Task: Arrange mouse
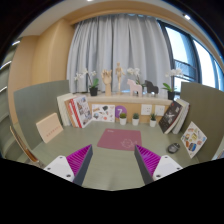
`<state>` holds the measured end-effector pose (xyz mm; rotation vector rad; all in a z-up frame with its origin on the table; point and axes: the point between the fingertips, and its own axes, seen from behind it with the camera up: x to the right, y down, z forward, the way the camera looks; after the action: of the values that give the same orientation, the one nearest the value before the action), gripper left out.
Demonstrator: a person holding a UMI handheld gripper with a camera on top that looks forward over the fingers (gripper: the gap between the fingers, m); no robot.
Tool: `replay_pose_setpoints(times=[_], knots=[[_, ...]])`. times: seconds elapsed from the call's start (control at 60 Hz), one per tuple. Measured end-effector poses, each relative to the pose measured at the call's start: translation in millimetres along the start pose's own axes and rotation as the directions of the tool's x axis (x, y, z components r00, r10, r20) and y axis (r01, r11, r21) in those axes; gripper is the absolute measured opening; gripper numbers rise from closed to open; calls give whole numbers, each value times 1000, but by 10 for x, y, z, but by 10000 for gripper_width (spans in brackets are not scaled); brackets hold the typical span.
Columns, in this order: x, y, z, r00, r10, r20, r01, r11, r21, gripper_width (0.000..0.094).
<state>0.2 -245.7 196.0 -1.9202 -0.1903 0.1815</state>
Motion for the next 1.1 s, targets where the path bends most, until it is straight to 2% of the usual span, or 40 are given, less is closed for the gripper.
replay_pose_setpoints(times=[0.117, 0.217, 0.367, 0.5, 0.783, 0.85, 1.1], knots=[[702, 659, 86, 998, 10, -62, -16, 996, -90, 851], [1316, 998, 178, 991, 40, -128, -58, 988, -146, 848], [2177, 1238, 470, 973, 80, -216, -125, 971, -203, 833], [2729, 1322, 865, 963, 106, -247, -165, 958, -236, 831], [3376, 1453, 1709, 956, 137, -259, -216, 926, -310, 833], [3468, 1384, 1867, 958, 135, -254, -212, 928, -306, 835], [3486, 1217, 2348, 977, 109, -181, -168, 922, -350, 820]])
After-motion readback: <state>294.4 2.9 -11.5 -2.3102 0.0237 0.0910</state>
